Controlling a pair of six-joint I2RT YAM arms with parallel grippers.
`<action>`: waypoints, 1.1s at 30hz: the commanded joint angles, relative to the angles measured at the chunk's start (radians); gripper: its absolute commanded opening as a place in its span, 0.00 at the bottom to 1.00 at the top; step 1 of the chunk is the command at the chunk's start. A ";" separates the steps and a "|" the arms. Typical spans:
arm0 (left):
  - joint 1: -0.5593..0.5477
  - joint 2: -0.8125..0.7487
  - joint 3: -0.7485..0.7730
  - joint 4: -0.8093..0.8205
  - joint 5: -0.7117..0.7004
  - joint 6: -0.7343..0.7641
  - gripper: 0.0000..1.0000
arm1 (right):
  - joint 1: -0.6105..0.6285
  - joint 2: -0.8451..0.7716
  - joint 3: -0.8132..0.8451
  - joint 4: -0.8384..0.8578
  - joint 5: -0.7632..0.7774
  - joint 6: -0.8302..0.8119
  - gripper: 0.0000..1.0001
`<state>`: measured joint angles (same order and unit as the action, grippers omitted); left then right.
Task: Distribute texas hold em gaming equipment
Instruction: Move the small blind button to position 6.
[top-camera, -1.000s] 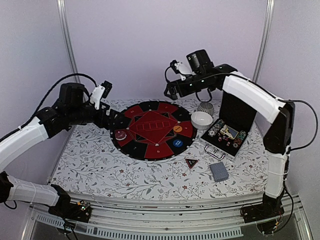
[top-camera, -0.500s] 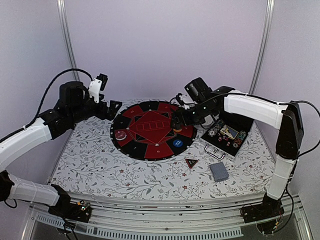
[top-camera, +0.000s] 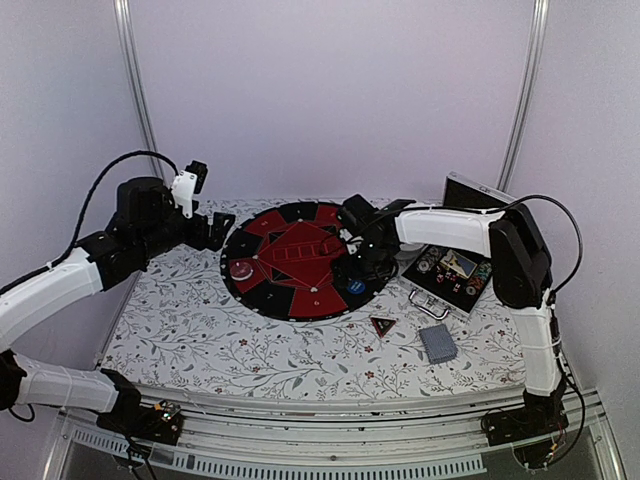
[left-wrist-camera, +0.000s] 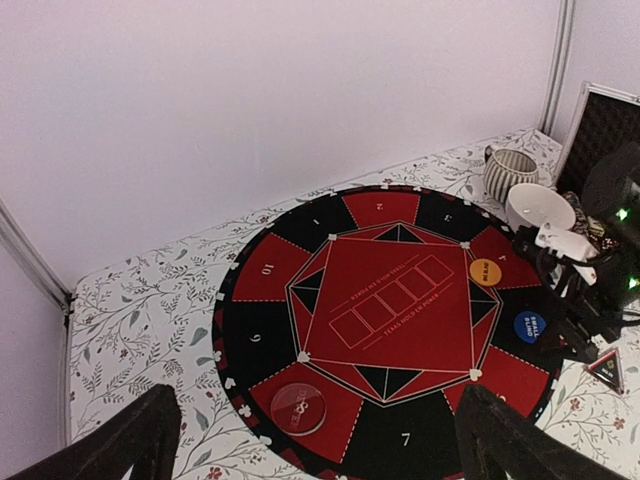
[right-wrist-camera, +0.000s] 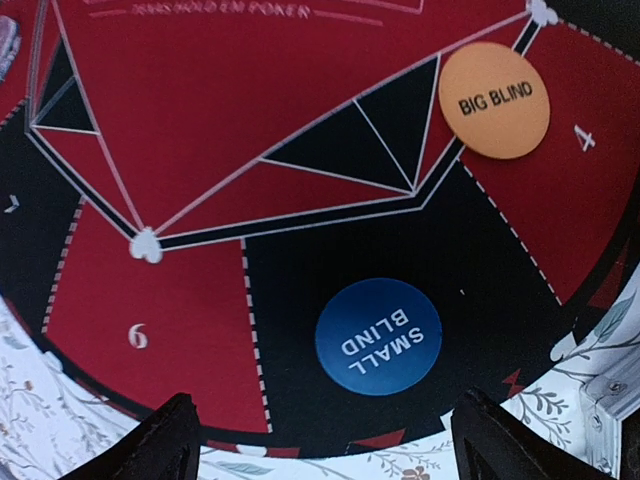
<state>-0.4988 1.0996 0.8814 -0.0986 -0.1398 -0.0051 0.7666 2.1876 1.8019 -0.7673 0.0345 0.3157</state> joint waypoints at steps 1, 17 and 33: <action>0.012 0.008 -0.011 0.028 -0.005 0.017 0.98 | 0.002 0.069 0.061 -0.053 0.079 -0.036 0.86; 0.012 0.014 -0.012 0.027 -0.009 0.031 0.98 | -0.024 0.229 0.130 -0.071 0.065 -0.074 0.57; 0.014 0.000 -0.013 0.029 0.004 0.033 0.98 | 0.150 0.276 0.247 -0.097 -0.038 -0.018 0.43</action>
<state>-0.4969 1.1183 0.8810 -0.0914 -0.1429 0.0166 0.8429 2.4039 2.0056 -0.8360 0.0776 0.2714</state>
